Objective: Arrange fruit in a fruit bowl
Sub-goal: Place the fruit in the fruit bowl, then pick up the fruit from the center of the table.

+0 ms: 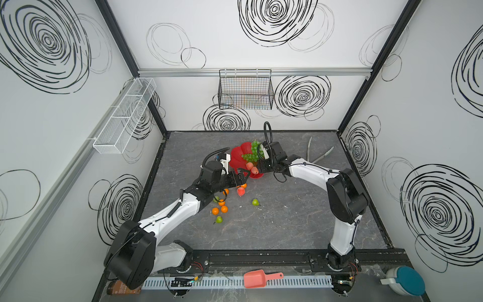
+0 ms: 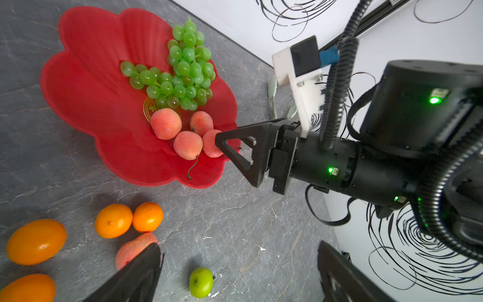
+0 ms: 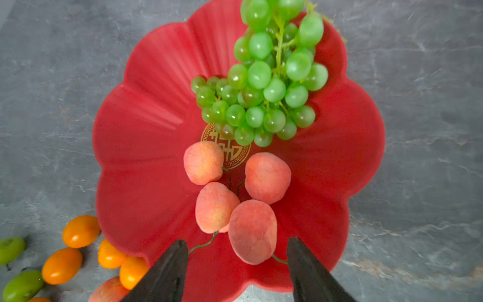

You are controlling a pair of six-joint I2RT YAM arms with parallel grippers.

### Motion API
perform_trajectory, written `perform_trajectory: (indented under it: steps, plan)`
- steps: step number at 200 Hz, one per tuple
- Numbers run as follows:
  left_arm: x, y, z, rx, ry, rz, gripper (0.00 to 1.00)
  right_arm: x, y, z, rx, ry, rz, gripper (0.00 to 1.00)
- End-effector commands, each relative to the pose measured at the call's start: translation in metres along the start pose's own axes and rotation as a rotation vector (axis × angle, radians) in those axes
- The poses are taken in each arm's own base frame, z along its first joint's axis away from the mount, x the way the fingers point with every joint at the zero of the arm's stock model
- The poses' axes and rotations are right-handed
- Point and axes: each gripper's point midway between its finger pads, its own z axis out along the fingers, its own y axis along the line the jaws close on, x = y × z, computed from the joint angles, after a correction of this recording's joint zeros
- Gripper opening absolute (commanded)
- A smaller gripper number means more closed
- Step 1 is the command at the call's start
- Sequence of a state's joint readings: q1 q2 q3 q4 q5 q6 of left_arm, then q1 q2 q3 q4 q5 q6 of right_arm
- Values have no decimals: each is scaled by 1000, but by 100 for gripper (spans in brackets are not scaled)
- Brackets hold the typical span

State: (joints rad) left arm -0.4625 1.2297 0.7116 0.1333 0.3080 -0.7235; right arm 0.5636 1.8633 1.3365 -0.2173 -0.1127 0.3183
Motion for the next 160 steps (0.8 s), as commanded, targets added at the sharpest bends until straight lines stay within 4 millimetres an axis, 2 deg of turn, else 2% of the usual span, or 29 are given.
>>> perform_trajectory:
  steps: [1, 31, 66, 122, 160]
  plan:
    - [3, 5, -11, -28, -13, 19, 96, -10, 9, -24, 5, -41, -33, 65]
    - [11, 8, -27, -49, -13, 30, 96, -1, 25, -39, -7, -55, -70, 61]
    - [24, 17, -43, -75, -8, 27, 96, 24, 46, -50, -25, -34, -123, 59]
    - [48, 32, -63, -92, -11, -8, 96, 72, 72, -53, -74, 24, -138, 58]
    - [64, 44, -71, -109, -4, -35, 96, 93, 86, -52, -103, 46, -101, 58]
